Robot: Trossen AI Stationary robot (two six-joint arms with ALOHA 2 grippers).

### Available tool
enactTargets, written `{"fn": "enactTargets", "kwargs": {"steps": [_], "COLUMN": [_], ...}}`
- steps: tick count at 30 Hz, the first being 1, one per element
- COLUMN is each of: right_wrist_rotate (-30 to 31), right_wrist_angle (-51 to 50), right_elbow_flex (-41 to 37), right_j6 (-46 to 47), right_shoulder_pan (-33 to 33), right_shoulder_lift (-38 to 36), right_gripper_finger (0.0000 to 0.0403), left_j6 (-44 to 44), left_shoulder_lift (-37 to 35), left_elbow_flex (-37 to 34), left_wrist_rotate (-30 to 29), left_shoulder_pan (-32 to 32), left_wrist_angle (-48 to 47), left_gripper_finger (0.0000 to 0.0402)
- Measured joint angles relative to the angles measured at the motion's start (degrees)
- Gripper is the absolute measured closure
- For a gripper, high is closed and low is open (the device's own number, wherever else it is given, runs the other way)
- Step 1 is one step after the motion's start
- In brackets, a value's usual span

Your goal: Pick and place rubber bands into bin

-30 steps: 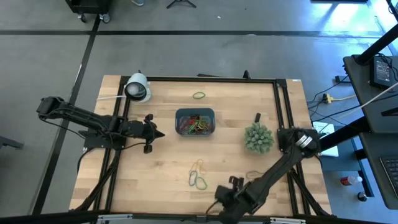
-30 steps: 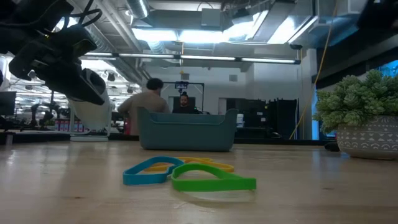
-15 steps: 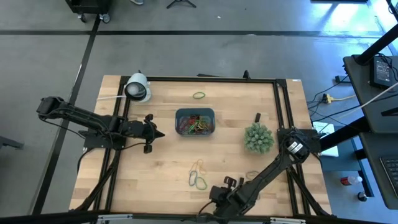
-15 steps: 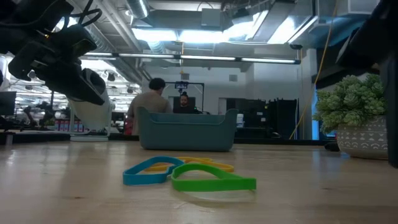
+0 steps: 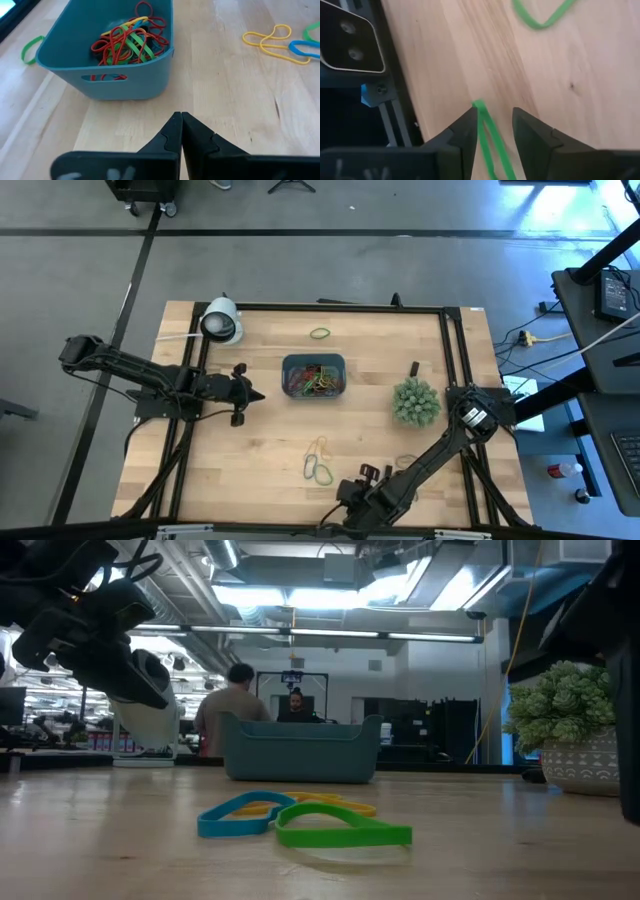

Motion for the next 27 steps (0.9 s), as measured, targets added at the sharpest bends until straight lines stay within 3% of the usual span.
{"fn": "enactTargets", "kwargs": {"steps": [9, 14, 17, 27], "right_wrist_rotate": [-0.3, -2.2, -3.0, -5.6], "right_wrist_angle": [9.2, 8.8, 7.6, -7.9], "right_elbow_flex": [-5.8, -6.4, -5.6, 0.8], "right_j6": [0.3, -0.2, -3.4, -10.0], "right_shoulder_pan": [0.0, -0.4, -1.0, -7.7], "right_shoulder_lift": [-0.2, -0.5, -0.5, -0.3], "right_gripper_finger": [0.0283, 0.0349, 0.0391, 0.0397], "left_j6": [0.8, 0.3, 0.3, 0.2], "left_shoulder_lift": [0.0, 0.0, 0.0, 0.0], "left_elbow_flex": [0.0, 0.0, 0.0, 0.0], "left_wrist_rotate": [0.0, 0.0, 0.0, 0.0], "left_shoulder_pan": [0.0, 0.0, 0.0, 0.0], "left_wrist_angle": [-0.1, -0.1, -0.1, 0.0], "left_gripper_finger": [0.0399, 0.0399, 0.0399, 0.04]}}
